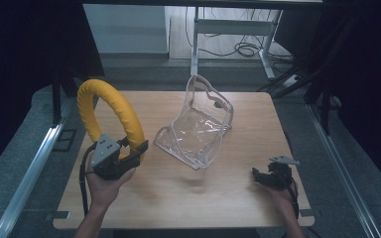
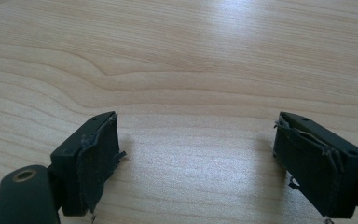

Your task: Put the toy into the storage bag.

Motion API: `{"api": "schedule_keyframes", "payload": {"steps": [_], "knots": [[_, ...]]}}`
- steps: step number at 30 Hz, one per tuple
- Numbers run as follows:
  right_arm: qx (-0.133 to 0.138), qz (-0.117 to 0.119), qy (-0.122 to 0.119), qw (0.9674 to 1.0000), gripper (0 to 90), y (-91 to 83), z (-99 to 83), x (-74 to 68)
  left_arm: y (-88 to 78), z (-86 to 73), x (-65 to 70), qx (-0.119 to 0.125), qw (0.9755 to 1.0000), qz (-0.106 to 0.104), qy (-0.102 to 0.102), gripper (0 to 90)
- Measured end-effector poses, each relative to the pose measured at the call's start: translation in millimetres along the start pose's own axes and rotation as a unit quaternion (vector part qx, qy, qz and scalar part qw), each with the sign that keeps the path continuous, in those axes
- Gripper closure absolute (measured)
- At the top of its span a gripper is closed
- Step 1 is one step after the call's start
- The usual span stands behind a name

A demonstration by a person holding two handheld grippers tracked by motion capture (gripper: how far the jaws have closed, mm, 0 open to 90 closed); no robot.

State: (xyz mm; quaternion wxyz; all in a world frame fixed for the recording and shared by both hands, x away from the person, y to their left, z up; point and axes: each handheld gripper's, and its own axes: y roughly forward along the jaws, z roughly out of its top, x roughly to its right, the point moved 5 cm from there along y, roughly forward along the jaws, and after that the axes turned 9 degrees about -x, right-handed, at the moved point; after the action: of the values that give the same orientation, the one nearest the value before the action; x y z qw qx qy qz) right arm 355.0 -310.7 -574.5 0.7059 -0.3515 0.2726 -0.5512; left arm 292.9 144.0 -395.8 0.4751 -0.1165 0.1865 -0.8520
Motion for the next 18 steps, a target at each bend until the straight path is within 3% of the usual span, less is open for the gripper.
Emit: {"api": "schedule_keyframes", "payload": {"steps": [18], "knots": [[0.000, -0.002, 0.001, 1.0000, 14.2, -0.1, 0.0, 0.3, -1.3, 16.0, 9.4, 0.019, 0.9997, 0.000, 0.016, 49.8]]}}
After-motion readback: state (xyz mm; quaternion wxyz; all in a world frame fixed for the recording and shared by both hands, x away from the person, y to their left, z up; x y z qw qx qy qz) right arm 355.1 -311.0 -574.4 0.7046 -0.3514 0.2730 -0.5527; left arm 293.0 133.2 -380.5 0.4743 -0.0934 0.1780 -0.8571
